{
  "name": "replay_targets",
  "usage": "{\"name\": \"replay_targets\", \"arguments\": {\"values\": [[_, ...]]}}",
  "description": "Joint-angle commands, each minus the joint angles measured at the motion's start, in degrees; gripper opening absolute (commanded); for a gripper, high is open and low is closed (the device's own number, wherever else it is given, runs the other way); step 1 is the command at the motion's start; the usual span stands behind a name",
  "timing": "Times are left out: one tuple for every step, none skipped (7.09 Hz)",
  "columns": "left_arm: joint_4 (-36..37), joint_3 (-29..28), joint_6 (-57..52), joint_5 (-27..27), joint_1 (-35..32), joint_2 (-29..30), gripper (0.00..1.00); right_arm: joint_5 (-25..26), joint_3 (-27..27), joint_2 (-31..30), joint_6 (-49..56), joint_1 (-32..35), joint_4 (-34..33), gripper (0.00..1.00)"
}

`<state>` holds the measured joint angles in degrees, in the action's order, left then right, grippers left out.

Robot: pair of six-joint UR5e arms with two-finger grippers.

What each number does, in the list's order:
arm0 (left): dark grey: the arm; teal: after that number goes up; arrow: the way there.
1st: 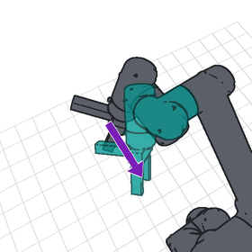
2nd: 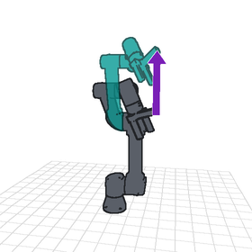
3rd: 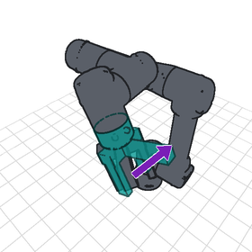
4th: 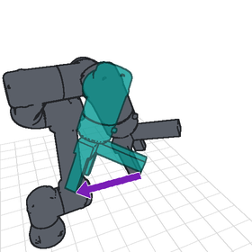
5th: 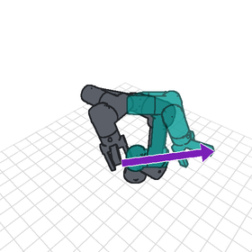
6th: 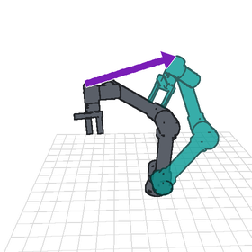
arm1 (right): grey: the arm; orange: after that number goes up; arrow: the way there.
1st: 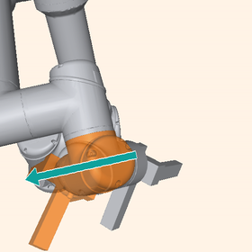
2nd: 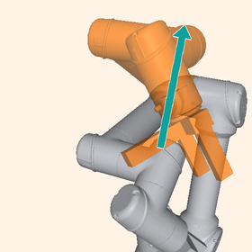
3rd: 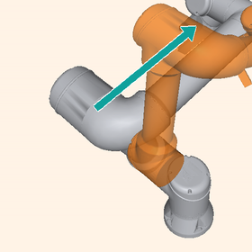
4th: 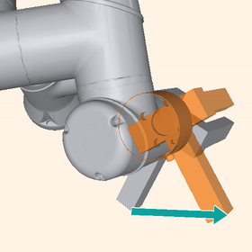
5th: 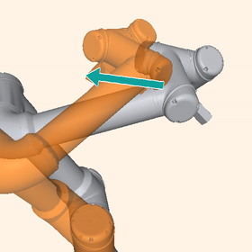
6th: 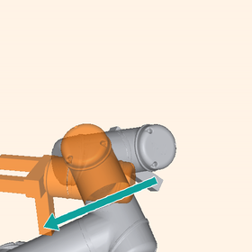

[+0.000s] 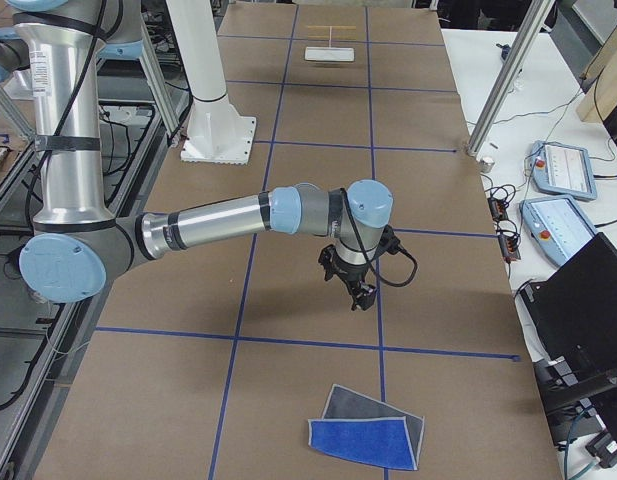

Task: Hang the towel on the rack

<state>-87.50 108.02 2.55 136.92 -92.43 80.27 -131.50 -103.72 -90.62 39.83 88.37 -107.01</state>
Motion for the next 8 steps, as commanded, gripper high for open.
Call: {"name": "replay_targets", "arguments": {"values": [[0.15,0.62,6.98,0.19,0.15,0.23,0.98,0.62,8.55,-1.14,-10.85,5.03,3.18,1.0],[-0.91,0.62,7.81,0.19,0.15,0.06,0.98,1.41,18.8,-0.87,-11.52,5.4,14.0,1.0],[-1.0,0.7,7.82,0.19,0.15,0.15,0.98,1.59,28.82,1.83,-16.4,5.49,22.03,1.0],[-2.14,0.79,7.82,0.1,0.15,0.15,0.98,1.68,31.45,1.42,-18.62,5.49,26.11,1.0],[-2.5,0.79,7.82,0.1,0.24,0.15,0.98,1.51,34.08,1.24,-19.08,5.49,27.63,1.0],[-2.5,0.7,7.9,0.01,0.32,0.41,0.98,-0.06,38.02,1.5,-19.26,6.28,31.04,1.0],[-2.5,0.7,7.9,-0.16,0.33,0.58,0.98,-3.21,40.67,1.68,-23.87,8.2,32.64,1.0],[-2.5,0.7,7.99,-0.34,0.33,0.67,0.98,-3.5,41.13,1.68,-29.84,8.65,34.22,0.98]]}}
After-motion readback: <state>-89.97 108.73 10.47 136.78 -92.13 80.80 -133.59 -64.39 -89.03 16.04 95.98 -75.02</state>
